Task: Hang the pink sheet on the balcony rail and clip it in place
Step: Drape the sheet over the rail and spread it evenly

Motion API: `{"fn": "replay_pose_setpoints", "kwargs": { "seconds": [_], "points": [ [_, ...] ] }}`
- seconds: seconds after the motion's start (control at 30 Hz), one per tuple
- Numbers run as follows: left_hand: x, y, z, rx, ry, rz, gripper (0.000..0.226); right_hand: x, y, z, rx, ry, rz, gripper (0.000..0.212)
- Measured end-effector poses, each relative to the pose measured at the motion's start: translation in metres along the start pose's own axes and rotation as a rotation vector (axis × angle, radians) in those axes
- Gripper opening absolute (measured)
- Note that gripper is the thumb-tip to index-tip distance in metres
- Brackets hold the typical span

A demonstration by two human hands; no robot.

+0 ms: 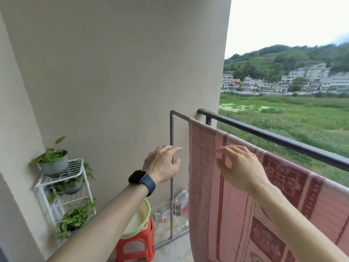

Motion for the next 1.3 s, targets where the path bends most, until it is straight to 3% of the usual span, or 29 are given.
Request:
{"fn": "replay_pose_setpoints", "kwargs": {
  "seconds": [0.17,0.3,0.47,0.53,0.73,0.83,0.9,1.0,1.17,1.3],
  "points": [
    [0.077,-0.043,-0.007,-0.124,-0.015,-0.058,0.043,0.054,-0.021,0.027,-0.121,-0.128,-0.046,0.047],
    [0.117,-0.094,-0.022,-0.466,0.12,-0.109,0.051,0.076,-0.05,0.038,-0.169,-0.271,-0.158,0.056],
    [0.133,-0.167,0.0,-0.826,0.236,-0.164,0.062,0.055,-0.069,0.073,-0.236,-0.32,-0.244,0.037],
    [0.147,-0.184,0.004,-0.952,0.231,-0.191,0.057,0.063,-0.073,0.079,-0.244,-0.328,-0.225,0.04],
    [0.151,-0.222,0.047,-1.186,0.178,-0.252,0.043,0.032,-0.078,0.103,-0.395,-0.341,-0.077,0.048],
    [0.136,-0.23,0.072,-1.268,0.14,-0.396,0.057,-0.005,-0.052,0.105,-0.451,-0.379,0.063,0.042],
    [0.112,-0.231,0.088,-1.291,0.107,-0.514,0.053,-0.038,-0.039,0.107,-0.409,-0.438,0.154,0.034],
    [0.058,-0.279,0.07,-1.24,-0.023,-0.646,0.043,-0.103,-0.077,0.084,-0.36,-0.457,0.293,0.028],
    [0.01,-0.283,0.078,-1.233,-0.139,-0.492,0.03,-0.166,-0.074,0.08,-0.341,-0.462,0.413,0.024],
    [-0.014,-0.322,0.05,-1.203,-0.211,-0.424,0.028,-0.185,-0.123,0.065,-0.326,-0.417,0.405,0.022]
  ]
}}
Point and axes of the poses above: each hand's wrist, its own x-axis towards the middle knuckle, its own y-axis out of the back of the hand, z = x × y, the point moved 5 cm from there along x, towards the middle knuckle, and after that the axes turned 9 degrees about -x, right-handed, at the moved point
